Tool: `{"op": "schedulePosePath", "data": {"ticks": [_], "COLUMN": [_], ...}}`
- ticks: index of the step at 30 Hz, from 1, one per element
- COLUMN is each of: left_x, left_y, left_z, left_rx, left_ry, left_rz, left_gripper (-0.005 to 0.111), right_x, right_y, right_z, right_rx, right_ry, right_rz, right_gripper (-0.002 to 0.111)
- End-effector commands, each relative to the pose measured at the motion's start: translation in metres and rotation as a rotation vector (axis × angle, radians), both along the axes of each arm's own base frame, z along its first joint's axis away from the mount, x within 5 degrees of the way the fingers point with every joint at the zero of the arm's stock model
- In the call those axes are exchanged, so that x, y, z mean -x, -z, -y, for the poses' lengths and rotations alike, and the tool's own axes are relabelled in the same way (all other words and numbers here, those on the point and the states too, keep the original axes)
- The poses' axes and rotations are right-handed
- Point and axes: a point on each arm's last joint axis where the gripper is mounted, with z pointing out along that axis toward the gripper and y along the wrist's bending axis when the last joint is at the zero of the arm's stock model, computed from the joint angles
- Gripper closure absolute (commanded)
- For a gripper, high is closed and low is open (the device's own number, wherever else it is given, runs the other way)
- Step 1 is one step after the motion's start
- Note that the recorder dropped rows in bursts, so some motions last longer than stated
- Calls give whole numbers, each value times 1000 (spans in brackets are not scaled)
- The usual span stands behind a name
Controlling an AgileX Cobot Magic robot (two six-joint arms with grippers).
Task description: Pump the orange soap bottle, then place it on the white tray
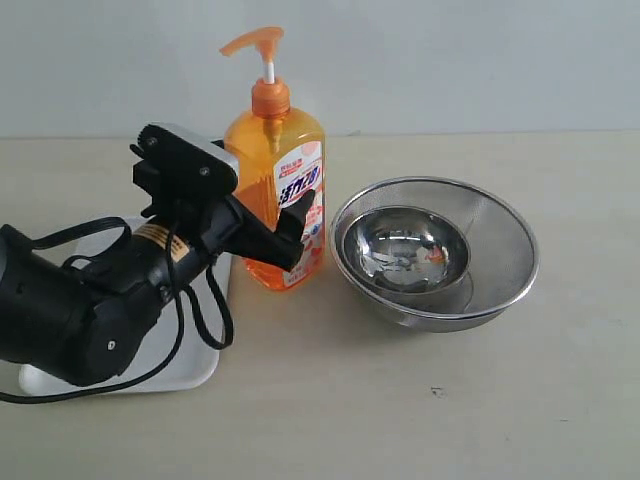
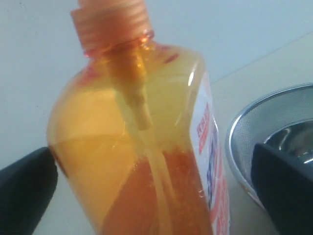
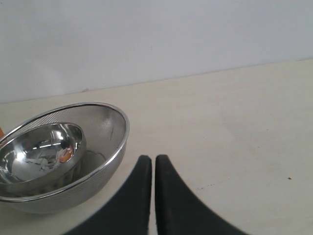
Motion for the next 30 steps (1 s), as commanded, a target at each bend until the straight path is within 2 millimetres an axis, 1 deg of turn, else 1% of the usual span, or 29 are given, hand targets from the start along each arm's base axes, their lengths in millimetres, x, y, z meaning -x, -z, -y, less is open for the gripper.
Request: {"op": "schedulePosePath", "data": {"ticks": [1, 9, 17, 24, 30], "left_x": [2, 9, 10, 8, 7], "left_y": [2, 8, 9, 5, 2], "left_z": [6, 8, 8, 7, 7], "left_rx": [35, 14, 12, 86, 97], "left_ry": [61, 130, 134, 106, 103], "left_rz": [-35, -74, -81, -71, -41], "left_gripper": [0, 0, 0, 0, 0], "right_x": [0, 0, 0, 0, 0], "right_y": [-1, -1, -1, -1, -1], "right_z": [0, 0, 0, 0, 0], "right_rx": [3, 3, 3, 3, 3], "right_ry": [-3, -3, -3, -3, -3], "right_rz": [14, 14, 14, 14, 14], "right_gripper": [108, 108, 108, 108, 108]}}
